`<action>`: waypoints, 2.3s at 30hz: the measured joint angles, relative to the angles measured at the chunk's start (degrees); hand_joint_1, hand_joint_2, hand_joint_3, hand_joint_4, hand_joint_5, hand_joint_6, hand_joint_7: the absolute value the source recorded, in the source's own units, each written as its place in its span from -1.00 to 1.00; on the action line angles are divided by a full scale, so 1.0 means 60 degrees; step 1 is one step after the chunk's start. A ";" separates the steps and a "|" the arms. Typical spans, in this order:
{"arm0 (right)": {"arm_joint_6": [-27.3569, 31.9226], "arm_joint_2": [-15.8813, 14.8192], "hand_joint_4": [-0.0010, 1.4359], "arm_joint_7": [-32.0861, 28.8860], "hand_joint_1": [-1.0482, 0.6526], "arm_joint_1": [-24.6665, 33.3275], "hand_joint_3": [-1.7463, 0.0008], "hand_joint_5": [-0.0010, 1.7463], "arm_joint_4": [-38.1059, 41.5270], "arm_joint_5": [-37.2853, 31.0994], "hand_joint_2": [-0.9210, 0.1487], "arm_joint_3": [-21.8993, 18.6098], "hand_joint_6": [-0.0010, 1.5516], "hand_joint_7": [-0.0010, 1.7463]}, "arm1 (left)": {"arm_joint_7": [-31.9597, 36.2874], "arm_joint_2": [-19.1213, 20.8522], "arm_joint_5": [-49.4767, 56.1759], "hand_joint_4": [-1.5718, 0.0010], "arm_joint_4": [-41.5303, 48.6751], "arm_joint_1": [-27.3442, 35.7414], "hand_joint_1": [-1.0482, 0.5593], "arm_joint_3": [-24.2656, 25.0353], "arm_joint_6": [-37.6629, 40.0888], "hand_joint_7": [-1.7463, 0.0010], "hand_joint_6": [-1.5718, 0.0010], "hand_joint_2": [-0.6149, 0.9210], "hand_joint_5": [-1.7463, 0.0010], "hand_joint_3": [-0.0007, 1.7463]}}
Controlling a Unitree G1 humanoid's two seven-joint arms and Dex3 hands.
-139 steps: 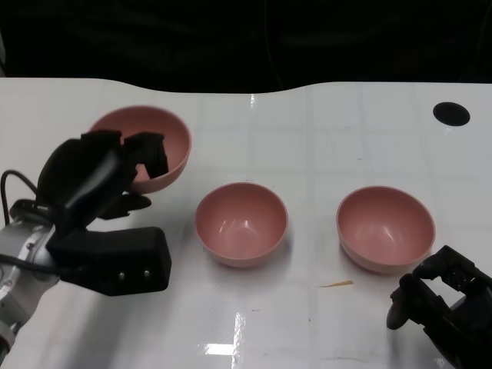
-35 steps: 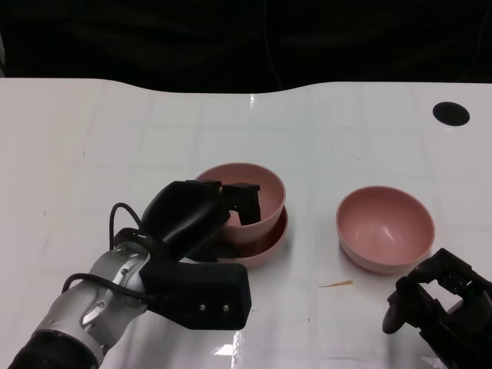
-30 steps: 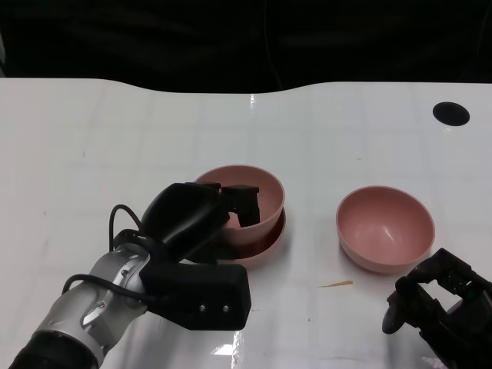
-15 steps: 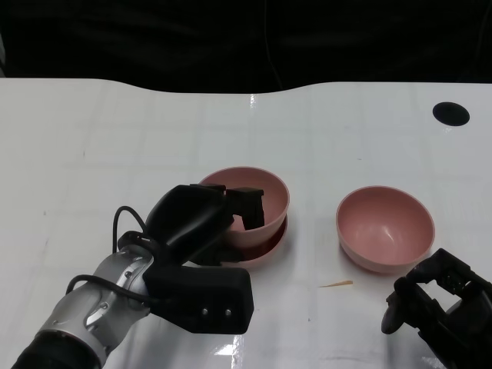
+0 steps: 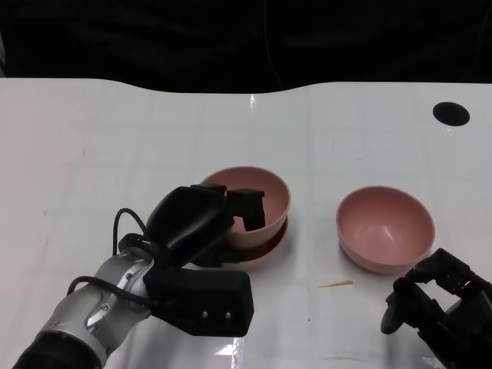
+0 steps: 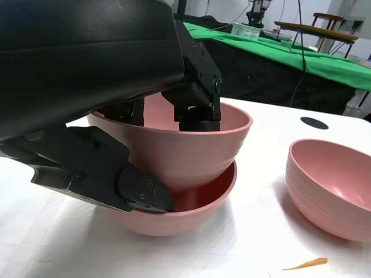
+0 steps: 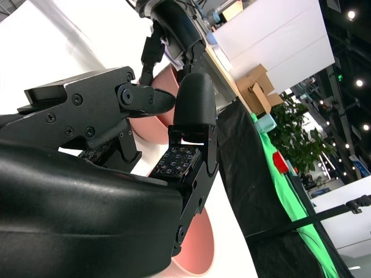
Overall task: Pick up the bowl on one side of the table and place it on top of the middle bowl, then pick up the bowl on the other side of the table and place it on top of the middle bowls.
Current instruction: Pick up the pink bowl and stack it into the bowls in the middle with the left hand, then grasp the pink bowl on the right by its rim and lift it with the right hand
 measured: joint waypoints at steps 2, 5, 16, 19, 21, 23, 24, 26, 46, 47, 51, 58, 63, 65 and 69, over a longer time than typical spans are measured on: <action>-0.0001 0.0000 0.26 0.0022 0.10 -0.0001 0.50 0.65 0.0001 0.0000 -0.87 -0.0001 0.12 0.28 | -0.0190 0.0093 0.0073 0.20 -0.0383 0.0041 -0.74 -0.0052 0.0230 0.88 0.11 1.00 0.84 -0.49; 0.0000 -0.0001 0.26 0.0023 0.11 -0.0001 0.49 0.66 0.0000 0.0001 -0.87 -0.0003 0.12 0.29 | -0.0461 0.0195 0.0107 0.39 -0.0826 0.0083 -0.86 -0.0064 0.0477 0.99 0.21 1.00 0.98 -0.34; -0.0002 -0.0001 0.26 0.0023 0.10 -0.0006 0.51 0.67 0.0006 0.0000 -0.87 -0.0011 0.12 0.29 | -0.0467 0.0217 0.0112 0.41 -0.1278 0.0152 -0.87 -0.0097 0.0803 0.98 0.21 1.00 0.98 -0.26; -0.0001 -0.0002 0.26 0.0020 0.11 -0.0005 0.51 0.67 0.0006 -0.0001 -0.88 -0.0011 0.13 0.29 | -0.0468 0.0219 0.0112 0.39 -0.1300 0.0183 -0.84 -0.0107 0.0836 0.98 0.18 1.00 0.98 -0.28; -0.0001 -0.0005 0.26 0.0021 0.11 -0.0005 0.50 0.67 0.0006 -0.0001 -0.89 -0.0011 0.12 0.29 | -0.0467 0.0224 0.0113 0.38 -0.1300 0.0223 -0.83 -0.0119 0.0838 0.97 0.17 1.00 0.97 -0.28; -0.0001 -0.0007 0.25 0.0028 0.11 -0.0005 0.50 0.67 0.0006 0.0000 -0.87 -0.0012 0.11 0.29 | -0.0465 0.0225 0.0113 0.36 -0.1299 0.0281 -0.82 -0.0124 0.0838 0.97 0.15 1.00 0.97 -0.29; -0.0001 -0.0008 0.25 0.0033 0.11 -0.0006 0.50 0.68 0.0006 0.0000 -0.87 -0.0013 0.11 0.29 | -0.0464 0.0225 0.0114 0.36 -0.1299 0.0306 -0.81 -0.0126 0.0838 0.97 0.14 1.00 0.97 -0.29; -0.0001 -0.0008 0.25 0.0041 0.11 -0.0006 0.50 0.67 0.0006 0.0004 -0.87 -0.0013 0.10 0.29 | -0.0463 0.0224 0.0114 0.35 -0.1299 0.0323 -0.80 -0.0126 0.0838 0.97 0.13 1.00 0.97 -0.30; 0.0000 -0.0010 0.26 0.0037 0.11 -0.0008 0.50 0.66 0.0006 0.0002 -0.87 -0.0029 0.11 0.30 | -0.0457 0.0246 0.0669 1.00 -0.0925 0.0388 -0.84 -0.0693 0.0917 0.99 0.67 1.00 1.00 -0.14; 0.0000 -0.0010 0.26 0.0039 0.11 -0.0008 0.50 0.66 0.0006 0.0003 -0.87 -0.0031 0.11 0.30 | -0.0457 0.0253 0.0668 1.00 -0.0974 0.0417 -0.84 -0.0680 0.0922 0.99 0.67 1.00 1.00 -0.14; -0.0247 -0.0012 0.26 0.0040 0.10 -0.0004 0.49 0.68 0.0011 -0.0231 -0.86 -0.0013 0.09 0.34 | -0.0464 0.0359 0.0627 0.96 -0.1649 0.0624 -0.81 -0.0485 0.0970 0.97 0.61 1.00 0.98 -0.20; -0.2865 0.0267 0.29 0.0048 0.05 -0.0057 0.48 0.56 0.0747 -0.1474 -0.75 0.0068 0.15 0.11 | -0.0439 0.0686 0.0310 0.78 -0.3161 0.1203 -0.78 0.0168 0.0882 0.95 0.45 1.00 0.92 -0.31; -0.5897 0.0352 0.23 -0.0249 -0.08 -0.0295 0.68 0.28 0.1977 -0.2956 -0.92 0.0080 0.35 -0.50 | 0.1013 0.0633 -0.0028 -0.03 -0.3891 0.1928 -0.20 0.0982 0.0037 0.92 -0.08 0.99 0.81 -0.91; -0.7100 0.0332 0.25 -0.0607 -0.11 -0.0453 0.78 0.18 0.2538 -0.3653 -0.98 0.0071 0.43 -0.68 | 0.1563 0.0591 -0.0489 -0.28 -0.3900 0.2101 0.11 0.1339 -0.0696 0.89 -0.26 0.99 0.75 -0.91; -0.8837 0.0247 0.20 -0.1272 -0.15 -0.0705 0.82 0.12 0.3471 -0.4460 -1.00 0.0038 0.44 -0.78 | 0.1566 0.0477 -0.2079 -0.18 -0.3896 0.2444 0.38 0.2034 -0.1785 0.73 -0.54 0.63 -0.06 -0.06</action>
